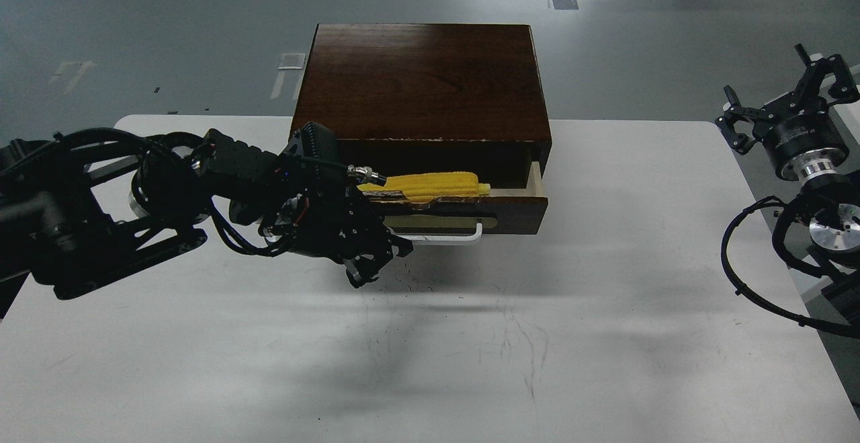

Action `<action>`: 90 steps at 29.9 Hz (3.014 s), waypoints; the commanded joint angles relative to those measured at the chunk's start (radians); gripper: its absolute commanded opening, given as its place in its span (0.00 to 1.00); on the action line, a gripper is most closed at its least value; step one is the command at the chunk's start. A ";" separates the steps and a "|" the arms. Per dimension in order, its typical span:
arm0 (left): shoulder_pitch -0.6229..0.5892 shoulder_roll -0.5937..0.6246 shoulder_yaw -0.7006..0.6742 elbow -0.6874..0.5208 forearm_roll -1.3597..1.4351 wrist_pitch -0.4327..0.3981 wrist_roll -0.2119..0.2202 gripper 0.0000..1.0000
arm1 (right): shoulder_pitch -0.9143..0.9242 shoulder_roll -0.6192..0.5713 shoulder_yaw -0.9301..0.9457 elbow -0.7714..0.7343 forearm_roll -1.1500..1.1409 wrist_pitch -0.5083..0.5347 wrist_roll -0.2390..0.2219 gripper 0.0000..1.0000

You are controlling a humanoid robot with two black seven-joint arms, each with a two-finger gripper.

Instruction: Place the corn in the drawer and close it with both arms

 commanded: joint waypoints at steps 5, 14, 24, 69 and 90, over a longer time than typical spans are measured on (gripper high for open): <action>-0.011 -0.005 0.001 0.029 0.002 0.000 0.000 0.00 | -0.001 -0.002 0.000 -0.002 0.000 0.000 0.000 0.99; -0.036 -0.017 0.001 0.071 0.000 0.000 0.000 0.00 | -0.001 -0.002 0.001 0.000 0.000 0.000 0.000 0.99; -0.043 -0.040 0.003 0.120 0.000 0.000 0.000 0.00 | -0.010 -0.006 0.001 -0.002 0.000 0.000 0.000 0.99; -0.085 -0.087 0.004 0.255 0.002 0.016 0.000 0.00 | -0.035 -0.051 -0.009 -0.021 -0.003 0.000 -0.006 0.99; -0.120 -0.115 0.001 0.206 -0.029 0.006 0.000 0.00 | -0.036 -0.051 -0.009 -0.020 -0.003 0.000 -0.003 0.99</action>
